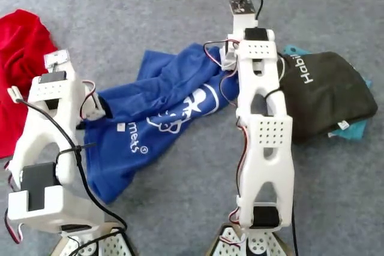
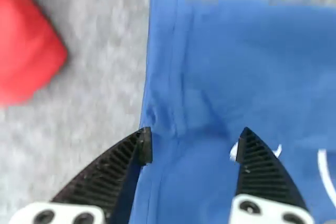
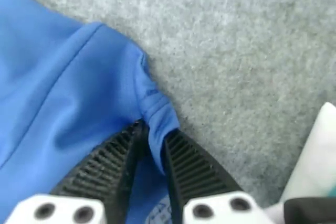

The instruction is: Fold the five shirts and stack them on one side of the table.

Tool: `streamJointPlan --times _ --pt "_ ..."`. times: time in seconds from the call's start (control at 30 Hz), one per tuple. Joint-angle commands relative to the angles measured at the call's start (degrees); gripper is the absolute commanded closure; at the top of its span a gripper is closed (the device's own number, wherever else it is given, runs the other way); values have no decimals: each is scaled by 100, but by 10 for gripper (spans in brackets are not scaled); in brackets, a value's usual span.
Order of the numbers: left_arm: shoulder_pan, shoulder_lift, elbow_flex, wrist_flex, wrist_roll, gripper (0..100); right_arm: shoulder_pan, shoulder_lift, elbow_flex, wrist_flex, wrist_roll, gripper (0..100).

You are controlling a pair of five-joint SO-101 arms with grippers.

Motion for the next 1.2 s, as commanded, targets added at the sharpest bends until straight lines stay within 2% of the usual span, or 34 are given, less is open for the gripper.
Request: streamJointPlan --times 0.0,0.2,0.3,0.4,0.53,0.6,0.67,0.77,0.83,0.97,1.03,1.17 --pt "-31 -26 40 -554 -35 726 -26 -22 -224 -88 -44 984" --pt "-40 -26 75 -1310 563 726 -26 -22 -224 -88 -44 984" --pt "75 -18 92 -1354 730 726 -26 -22 -224 -97 -44 984" --pt "110 -35 -13 -879 686 726 -26 -13 -224 -97 -44 984" --pt "145 -88 -629 607 -114 734 -35 -13 -215 -105 -44 984" --pt "207 -62 -857 1187 -176 764 -35 -13 -215 -105 -44 984" --pt "251 -44 -848 1415 -193 780 -44 -13 -215 -105 -44 984" --pt "251 -88 -514 1160 -255 781 -44 -13 -215 -97 -44 984" --pt "224 -97 -409 879 -738 784 -44 -13 -215 -97 -44 984" --pt "198 -35 -338 369 -2673 784 -44 -13 -215 -97 -44 984" --pt "198 -35 -295 167 -3367 784 -44 -13 -215 -97 -44 984" --pt "75 -35 -295 211 -4870 780 -44 -13 -215 -97 -44 984"
